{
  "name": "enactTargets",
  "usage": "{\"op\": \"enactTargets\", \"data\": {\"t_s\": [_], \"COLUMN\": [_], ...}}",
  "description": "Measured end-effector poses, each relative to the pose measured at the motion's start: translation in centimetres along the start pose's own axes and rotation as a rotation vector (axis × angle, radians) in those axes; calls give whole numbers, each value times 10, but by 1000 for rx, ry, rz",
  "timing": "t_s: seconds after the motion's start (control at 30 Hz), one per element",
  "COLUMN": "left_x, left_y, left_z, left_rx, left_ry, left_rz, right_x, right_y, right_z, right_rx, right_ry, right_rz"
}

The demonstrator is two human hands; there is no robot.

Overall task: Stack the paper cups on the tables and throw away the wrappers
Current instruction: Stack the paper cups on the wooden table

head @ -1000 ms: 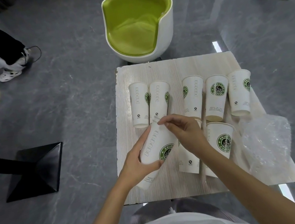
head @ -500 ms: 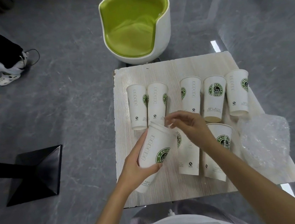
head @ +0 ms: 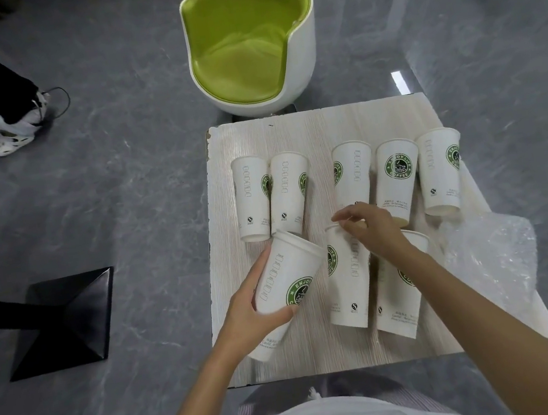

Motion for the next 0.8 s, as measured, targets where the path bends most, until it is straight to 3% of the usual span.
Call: {"op": "enactTargets", "data": {"t_s": [0.43, 0.8], "left_x": [0, 1], "left_y": [4, 7], "left_z": [4, 9], "left_rx": [-7, -1], "left_ry": [1, -15], "left_rz": [-23, -13], "right_x": [-3, 14], "right_y": [-23, 28], "right_z": [-6, 22], "right_rx": [128, -117], "right_ry": [-61, 46], "right_rz": [135, -13]}}
Point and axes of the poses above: each hand's wrist, its own x-axis away from the middle knuckle, its own y-axis out of the back of the hand, z = x × y, the point moved 10 cm from there along -x, towards the middle knuckle, and after that the axes turned 7 degrees about -y, right-handed, at the moved point
